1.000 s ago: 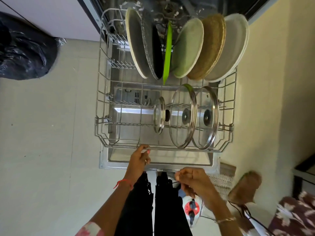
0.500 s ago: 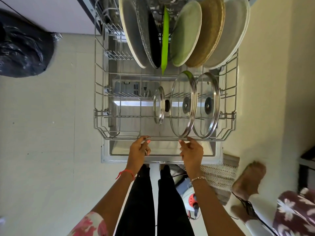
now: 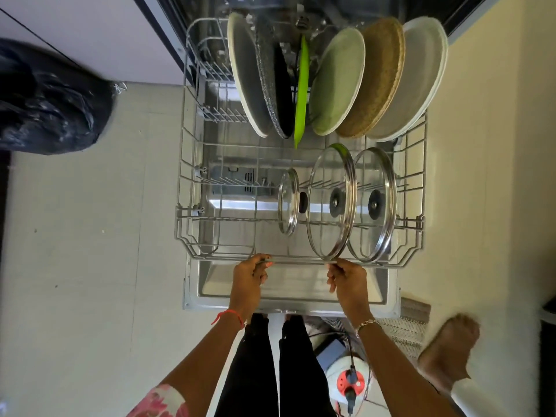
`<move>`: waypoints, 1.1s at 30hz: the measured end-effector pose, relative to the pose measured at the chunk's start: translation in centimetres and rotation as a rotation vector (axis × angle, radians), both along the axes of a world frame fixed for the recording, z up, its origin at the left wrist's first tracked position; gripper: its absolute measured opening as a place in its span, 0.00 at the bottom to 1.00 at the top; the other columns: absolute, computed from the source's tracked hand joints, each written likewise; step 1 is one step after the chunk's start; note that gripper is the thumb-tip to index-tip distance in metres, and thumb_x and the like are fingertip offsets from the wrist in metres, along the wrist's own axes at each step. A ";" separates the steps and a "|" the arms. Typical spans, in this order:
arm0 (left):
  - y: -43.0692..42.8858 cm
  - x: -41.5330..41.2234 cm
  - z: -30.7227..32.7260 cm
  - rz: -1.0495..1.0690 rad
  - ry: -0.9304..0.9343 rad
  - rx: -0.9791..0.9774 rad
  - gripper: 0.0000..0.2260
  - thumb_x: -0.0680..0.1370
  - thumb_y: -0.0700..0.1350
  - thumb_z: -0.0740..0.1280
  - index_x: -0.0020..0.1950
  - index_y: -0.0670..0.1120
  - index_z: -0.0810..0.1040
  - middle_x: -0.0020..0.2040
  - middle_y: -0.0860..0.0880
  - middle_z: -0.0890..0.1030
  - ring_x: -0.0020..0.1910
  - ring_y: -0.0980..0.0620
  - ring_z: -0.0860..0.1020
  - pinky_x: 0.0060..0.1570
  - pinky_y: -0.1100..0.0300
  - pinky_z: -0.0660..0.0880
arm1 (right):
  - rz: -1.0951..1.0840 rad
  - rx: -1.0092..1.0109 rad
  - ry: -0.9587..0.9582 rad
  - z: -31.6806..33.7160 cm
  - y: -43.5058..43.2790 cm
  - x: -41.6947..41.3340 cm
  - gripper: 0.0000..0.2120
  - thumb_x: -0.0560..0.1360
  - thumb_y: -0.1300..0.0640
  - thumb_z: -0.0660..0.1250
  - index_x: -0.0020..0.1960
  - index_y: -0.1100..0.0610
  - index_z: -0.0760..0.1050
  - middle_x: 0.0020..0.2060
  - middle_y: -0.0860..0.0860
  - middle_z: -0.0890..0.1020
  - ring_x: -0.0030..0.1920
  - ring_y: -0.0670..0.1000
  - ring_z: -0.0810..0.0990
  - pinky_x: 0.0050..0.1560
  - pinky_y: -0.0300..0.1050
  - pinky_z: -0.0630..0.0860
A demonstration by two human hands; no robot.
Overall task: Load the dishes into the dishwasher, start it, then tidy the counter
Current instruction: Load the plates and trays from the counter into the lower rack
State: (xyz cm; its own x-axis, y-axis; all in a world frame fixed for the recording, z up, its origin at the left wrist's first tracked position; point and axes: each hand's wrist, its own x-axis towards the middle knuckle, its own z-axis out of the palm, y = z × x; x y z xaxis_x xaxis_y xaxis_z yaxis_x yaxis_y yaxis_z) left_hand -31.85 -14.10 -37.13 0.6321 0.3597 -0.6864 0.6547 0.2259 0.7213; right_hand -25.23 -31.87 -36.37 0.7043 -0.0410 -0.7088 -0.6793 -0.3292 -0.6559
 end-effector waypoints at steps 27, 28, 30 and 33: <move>11.1 32.2 -3.1 -0.198 -0.160 0.438 0.10 0.78 0.34 0.60 0.52 0.36 0.81 0.40 0.42 0.79 0.24 0.62 0.69 0.28 0.65 0.67 | 0.147 -0.003 -0.255 -3.3 10.2 32.4 0.14 0.76 0.69 0.58 0.36 0.61 0.77 0.23 0.53 0.72 0.18 0.43 0.69 0.20 0.36 0.68; 11.5 33.1 -3.1 -0.214 -0.162 0.455 0.10 0.78 0.34 0.60 0.51 0.36 0.81 0.39 0.42 0.79 0.26 0.59 0.70 0.31 0.63 0.66 | 0.128 0.000 -0.251 -3.5 10.6 33.3 0.14 0.76 0.69 0.58 0.35 0.61 0.76 0.22 0.52 0.72 0.17 0.43 0.69 0.19 0.35 0.67; 12.0 34.7 -3.0 -0.218 -0.165 0.473 0.10 0.77 0.33 0.61 0.50 0.35 0.82 0.39 0.41 0.80 0.33 0.53 0.72 0.34 0.63 0.66 | 0.116 -0.001 -0.254 -3.6 11.3 34.9 0.15 0.76 0.69 0.58 0.34 0.60 0.75 0.19 0.49 0.72 0.16 0.42 0.69 0.18 0.34 0.67; 12.7 37.2 -3.1 -0.221 -0.171 0.477 0.09 0.76 0.33 0.61 0.47 0.31 0.81 0.37 0.37 0.79 0.36 0.49 0.71 0.36 0.60 0.66 | 0.107 0.005 -0.273 -3.4 12.1 37.2 0.16 0.77 0.69 0.58 0.33 0.58 0.74 0.20 0.51 0.73 0.16 0.41 0.68 0.18 0.35 0.67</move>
State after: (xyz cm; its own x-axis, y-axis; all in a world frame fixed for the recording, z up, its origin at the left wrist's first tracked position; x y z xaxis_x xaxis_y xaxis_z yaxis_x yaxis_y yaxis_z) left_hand 5.36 -1.38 -40.20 0.8160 0.4518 -0.3605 0.5140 -0.2818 0.8102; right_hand 12.02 -19.74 -39.77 0.8691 0.0468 -0.4924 -0.4389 -0.3861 -0.8113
